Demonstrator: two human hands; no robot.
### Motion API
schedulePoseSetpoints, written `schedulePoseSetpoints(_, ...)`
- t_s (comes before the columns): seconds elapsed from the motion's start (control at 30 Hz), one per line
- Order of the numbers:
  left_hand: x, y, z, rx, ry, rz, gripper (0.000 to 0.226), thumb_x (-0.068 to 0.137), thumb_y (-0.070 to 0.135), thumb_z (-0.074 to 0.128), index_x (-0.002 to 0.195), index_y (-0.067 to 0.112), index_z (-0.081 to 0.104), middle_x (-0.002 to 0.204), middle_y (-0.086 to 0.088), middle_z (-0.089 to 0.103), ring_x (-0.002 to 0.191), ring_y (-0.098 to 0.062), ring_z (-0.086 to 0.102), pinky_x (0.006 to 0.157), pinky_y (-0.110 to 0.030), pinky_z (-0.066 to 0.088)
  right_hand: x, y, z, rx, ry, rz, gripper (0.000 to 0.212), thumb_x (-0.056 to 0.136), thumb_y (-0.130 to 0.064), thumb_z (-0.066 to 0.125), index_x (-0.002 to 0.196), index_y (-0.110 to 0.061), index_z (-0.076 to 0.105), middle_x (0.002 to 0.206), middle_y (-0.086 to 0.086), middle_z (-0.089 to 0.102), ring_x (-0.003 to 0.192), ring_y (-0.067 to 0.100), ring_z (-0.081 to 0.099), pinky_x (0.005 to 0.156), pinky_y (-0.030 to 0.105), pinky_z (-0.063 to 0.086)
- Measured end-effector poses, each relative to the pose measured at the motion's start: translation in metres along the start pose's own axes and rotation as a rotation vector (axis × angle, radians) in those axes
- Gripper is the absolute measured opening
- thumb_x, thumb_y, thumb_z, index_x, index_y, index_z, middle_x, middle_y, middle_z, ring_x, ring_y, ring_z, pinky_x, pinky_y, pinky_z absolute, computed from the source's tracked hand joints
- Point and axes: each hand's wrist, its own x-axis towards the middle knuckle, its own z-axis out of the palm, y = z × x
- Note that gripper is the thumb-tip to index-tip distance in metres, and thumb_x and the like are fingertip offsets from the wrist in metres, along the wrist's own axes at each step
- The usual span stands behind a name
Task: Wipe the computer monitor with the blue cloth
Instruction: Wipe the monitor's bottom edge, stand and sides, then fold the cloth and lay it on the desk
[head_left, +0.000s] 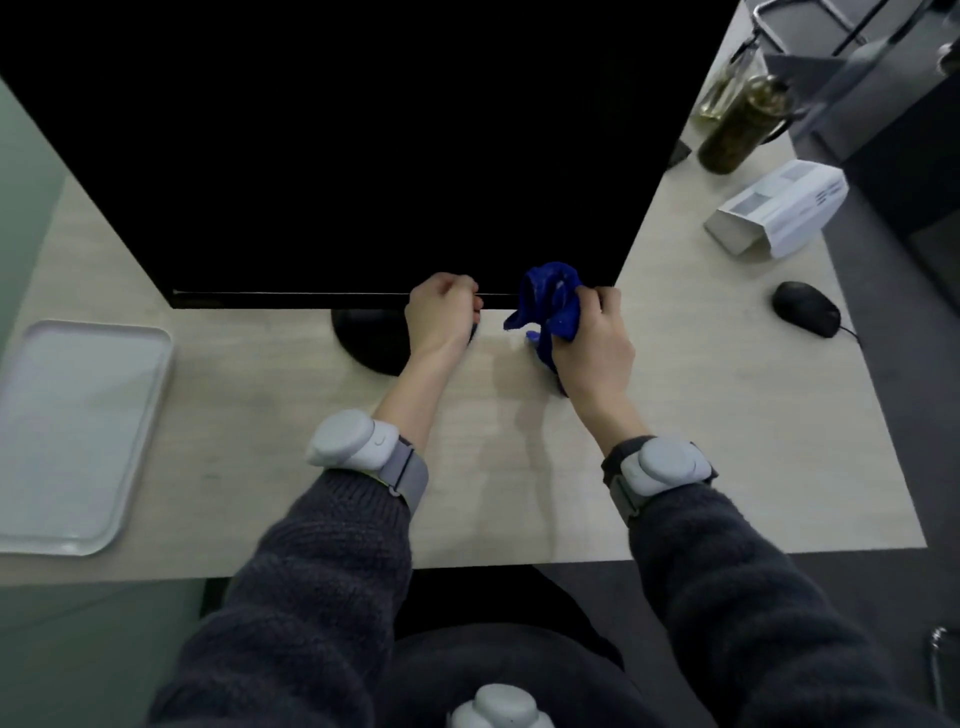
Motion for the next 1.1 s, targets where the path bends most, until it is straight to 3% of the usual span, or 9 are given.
schedulePoseSetpoints(0.13,-0.007,-0.009,0.016,0.054,-0.036,-0.005,0.019,0.086,0.018,0.05,0.071,0.023,0.06,0.063,0.005,0.061,0.056,-0.007,0.056,0.062,-0.024,0.047,-0.001,0.02,-0.012,0.072,0.023,0.131,0.035,0.081,-0.016,0.064,0.113,-0.006,0.054,0.117,0.011,0.049,0.079,0.035,0.056,0.056,0.034,0.038)
schedulePoseSetpoints(0.3,-0.012,-0.013,0.022,0.076,-0.052,-0.027,0.017,0.084,0.02,0.051,0.072,0.023,0.062,0.066,0.004,0.063,0.056,-0.008,0.057,0.063,-0.026,0.047,-0.014,0.014,-0.016,0.216,-0.023,0.115,0.034,0.08,-0.01,0.061,0.113,-0.007,0.055,0.115,0.01,0.051,0.082,0.031,0.056,0.063,0.033,0.042)
schedulePoseSetpoints(0.47,-0.015,-0.018,-0.009,0.128,0.01,0.063,0.012,0.091,0.021,0.05,0.095,0.018,0.061,0.09,0.0,0.064,0.085,-0.018,0.059,0.077,-0.029,0.046,-0.023,-0.025,-0.011,0.491,-0.308,0.042,0.041,0.073,-0.008,0.062,0.113,-0.017,0.056,0.106,0.002,0.059,0.09,0.023,0.058,0.07,0.027,0.043)
schedulePoseSetpoints(0.53,-0.016,-0.017,-0.03,0.071,0.022,0.043,0.019,0.094,0.022,0.048,0.109,0.014,0.058,0.097,-0.001,0.06,0.089,-0.017,0.056,0.08,-0.028,0.043,-0.029,-0.047,-0.005,0.574,-0.441,-0.005,0.047,0.073,-0.007,0.063,0.117,-0.021,0.055,0.102,-0.002,0.061,0.089,0.018,0.058,0.072,0.025,0.045)
schedulePoseSetpoints(0.67,-0.021,-0.019,-0.081,-0.117,0.034,-0.1,0.03,0.098,0.017,0.04,0.122,0.004,0.051,0.112,-0.011,0.057,0.099,-0.025,0.055,0.09,-0.035,0.045,-0.043,-0.089,0.011,0.755,-0.604,-0.004,0.044,0.081,0.002,0.056,0.122,-0.014,0.055,0.107,0.009,0.063,0.095,0.025,0.059,0.085,0.039,0.053)
schedulePoseSetpoints(0.77,-0.03,-0.018,-0.124,-0.18,-0.038,-0.163,0.033,0.093,0.006,0.036,0.119,0.0,0.055,0.092,-0.012,0.062,0.079,-0.023,0.058,0.063,-0.018,0.052,-0.05,-0.119,0.02,0.832,-0.654,-0.012,0.038,0.087,0.004,0.049,0.12,-0.012,0.057,0.108,0.01,0.062,0.098,0.026,0.059,0.088,0.042,0.052)
schedulePoseSetpoints(0.83,-0.031,-0.018,-0.156,-0.039,-0.088,-0.179,0.036,0.083,0.004,0.038,0.111,0.003,0.06,0.079,-0.011,0.059,0.07,-0.025,0.054,0.047,-0.015,0.047,-0.057,-0.14,0.025,0.83,-0.671,-0.042,0.037,0.087,0.005,0.046,0.117,-0.012,0.059,0.106,0.008,0.063,0.098,0.024,0.059,0.087,0.038,0.051)
schedulePoseSetpoints(0.97,-0.027,-0.026,-0.215,0.44,-0.222,-0.077,0.024,0.075,0.005,0.053,0.093,0.017,0.063,0.079,-0.01,0.063,0.069,-0.022,0.056,0.057,-0.026,0.044,-0.067,-0.189,0.036,0.771,-0.626,-0.126,0.033,0.088,0.007,0.044,0.11,-0.009,0.062,0.11,0.006,0.059,0.101,0.019,0.055,0.089,0.031,0.047)
schedulePoseSetpoints(1.1,-0.022,-0.03,-0.262,0.415,-0.098,0.118,0.021,0.074,0.011,0.062,0.078,0.032,0.064,0.076,0.003,0.067,0.07,-0.015,0.063,0.057,-0.021,0.048,-0.073,-0.225,0.045,0.678,-0.491,-0.195,0.033,0.091,0.004,0.043,0.113,-0.013,0.06,0.115,0.006,0.055,0.102,0.019,0.051,0.086,0.031,0.045)
